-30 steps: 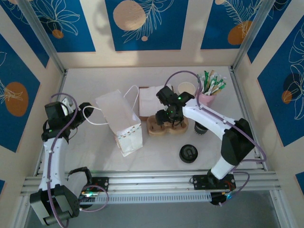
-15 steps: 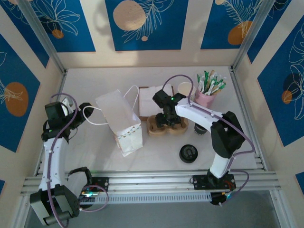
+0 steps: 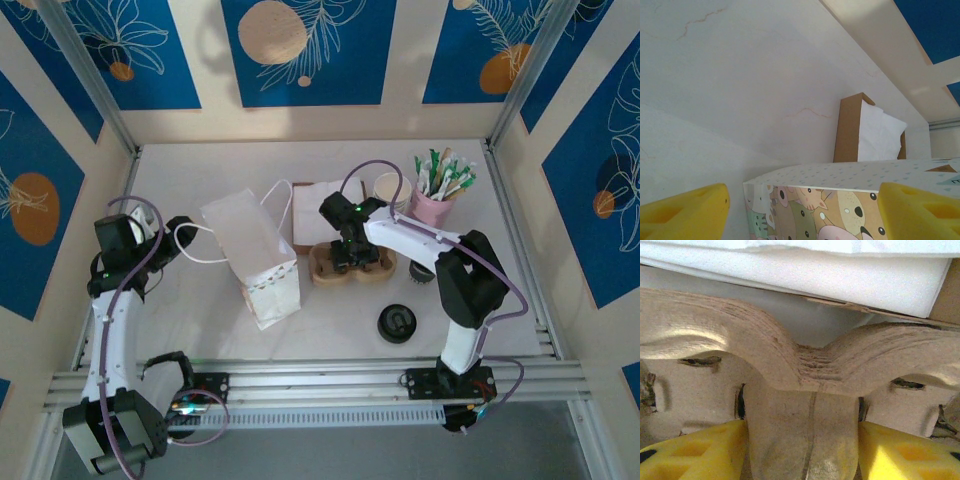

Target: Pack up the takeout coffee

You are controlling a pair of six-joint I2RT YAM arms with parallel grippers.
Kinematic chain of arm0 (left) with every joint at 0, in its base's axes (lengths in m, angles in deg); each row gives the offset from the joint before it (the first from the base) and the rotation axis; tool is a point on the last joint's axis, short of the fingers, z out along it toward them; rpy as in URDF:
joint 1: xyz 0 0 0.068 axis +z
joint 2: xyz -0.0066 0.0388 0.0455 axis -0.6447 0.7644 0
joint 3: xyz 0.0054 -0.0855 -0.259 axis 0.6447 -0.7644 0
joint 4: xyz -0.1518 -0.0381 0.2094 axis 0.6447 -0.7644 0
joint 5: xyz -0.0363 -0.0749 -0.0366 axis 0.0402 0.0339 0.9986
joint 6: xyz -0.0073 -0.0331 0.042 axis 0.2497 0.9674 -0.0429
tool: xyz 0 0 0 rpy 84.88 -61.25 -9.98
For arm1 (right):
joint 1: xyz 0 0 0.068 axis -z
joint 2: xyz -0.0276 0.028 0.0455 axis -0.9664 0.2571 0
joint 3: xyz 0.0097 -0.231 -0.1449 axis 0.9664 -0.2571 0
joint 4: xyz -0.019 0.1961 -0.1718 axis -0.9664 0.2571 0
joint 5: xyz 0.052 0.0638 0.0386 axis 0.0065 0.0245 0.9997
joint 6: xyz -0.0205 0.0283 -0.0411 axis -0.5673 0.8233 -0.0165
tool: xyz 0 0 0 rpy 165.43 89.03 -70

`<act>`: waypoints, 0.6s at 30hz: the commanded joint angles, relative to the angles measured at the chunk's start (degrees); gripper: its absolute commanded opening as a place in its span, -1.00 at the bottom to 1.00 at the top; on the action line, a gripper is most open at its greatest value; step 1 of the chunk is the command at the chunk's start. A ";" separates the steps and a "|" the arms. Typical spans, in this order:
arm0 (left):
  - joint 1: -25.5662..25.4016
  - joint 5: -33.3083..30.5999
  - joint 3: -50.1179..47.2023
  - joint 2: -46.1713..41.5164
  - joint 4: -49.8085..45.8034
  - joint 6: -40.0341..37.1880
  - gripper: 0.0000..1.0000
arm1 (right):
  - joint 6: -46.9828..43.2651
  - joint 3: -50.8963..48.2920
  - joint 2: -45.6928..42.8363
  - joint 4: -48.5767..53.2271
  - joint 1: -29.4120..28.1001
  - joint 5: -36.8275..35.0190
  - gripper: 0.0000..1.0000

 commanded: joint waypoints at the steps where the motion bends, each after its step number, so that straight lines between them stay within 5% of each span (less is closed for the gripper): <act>1: -0.20 -0.10 0.22 -0.70 -1.11 -1.14 0.56 | 0.81 1.23 -0.45 0.90 -0.24 -0.51 0.18; 18: -0.21 -4.05 2.71 -2.20 -4.33 -1.75 0.68 | 0.30 1.22 -8.43 0.91 0.19 -0.25 0.17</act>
